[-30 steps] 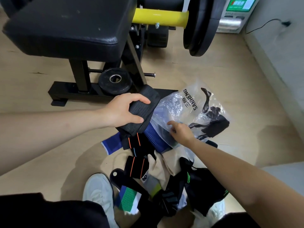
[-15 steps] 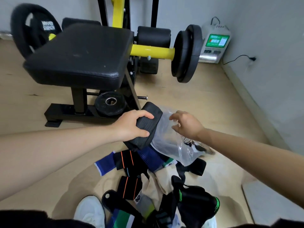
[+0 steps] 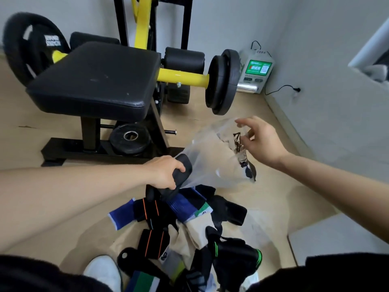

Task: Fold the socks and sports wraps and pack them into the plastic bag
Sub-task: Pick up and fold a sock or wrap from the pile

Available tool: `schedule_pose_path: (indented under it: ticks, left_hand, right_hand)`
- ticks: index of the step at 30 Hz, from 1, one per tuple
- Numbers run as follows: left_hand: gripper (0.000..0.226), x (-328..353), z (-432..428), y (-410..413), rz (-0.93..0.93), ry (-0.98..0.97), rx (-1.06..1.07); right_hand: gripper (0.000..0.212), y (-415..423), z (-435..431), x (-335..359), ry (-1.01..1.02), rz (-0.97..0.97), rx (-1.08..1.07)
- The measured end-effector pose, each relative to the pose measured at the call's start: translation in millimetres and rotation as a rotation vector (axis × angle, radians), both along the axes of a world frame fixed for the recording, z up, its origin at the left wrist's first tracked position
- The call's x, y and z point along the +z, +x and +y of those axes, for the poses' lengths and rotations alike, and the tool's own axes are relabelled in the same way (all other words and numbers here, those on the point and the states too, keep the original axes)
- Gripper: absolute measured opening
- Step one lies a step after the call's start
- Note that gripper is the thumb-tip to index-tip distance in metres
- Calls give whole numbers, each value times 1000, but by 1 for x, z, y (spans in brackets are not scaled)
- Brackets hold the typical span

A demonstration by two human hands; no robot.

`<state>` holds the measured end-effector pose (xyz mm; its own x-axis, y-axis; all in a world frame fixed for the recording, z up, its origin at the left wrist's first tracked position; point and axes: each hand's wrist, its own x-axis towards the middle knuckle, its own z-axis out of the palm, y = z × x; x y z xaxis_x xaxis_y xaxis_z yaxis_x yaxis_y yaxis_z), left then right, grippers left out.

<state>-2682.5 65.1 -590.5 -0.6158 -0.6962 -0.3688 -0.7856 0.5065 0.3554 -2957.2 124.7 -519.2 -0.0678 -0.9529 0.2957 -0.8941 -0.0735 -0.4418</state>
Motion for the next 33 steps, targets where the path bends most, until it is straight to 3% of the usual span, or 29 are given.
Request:
schedule_pose_path:
  ticks: [2,6,15,21,26,30,33]
  left_hand:
    - [67,2,0,2,71,5,40]
    - [59,9,0,-4,417,172,128]
    - [60,21,-1,-44,825,432,335]
    - [77,-11,4,-81,819,313,397]
    - [86,-52,16,-102,739,163,324]
    - [92,-70,20,-113,812,315,186]
    - [86,-80,15,-109,681,271,99]
  right_hand:
    - [52,-1,2,-1,47,18,19]
    - [58,1,6,-6,166,-2,73]
    - [77,1,9,-10,375,-35,133]
    - [75,-3,14,-9,341,-183,140]
    - [76,-8,18,-12,324,-144,147]
    - [77,-15,19,-23,347,-92,134]
    - [78,-22,15,-32,351,-63,100]
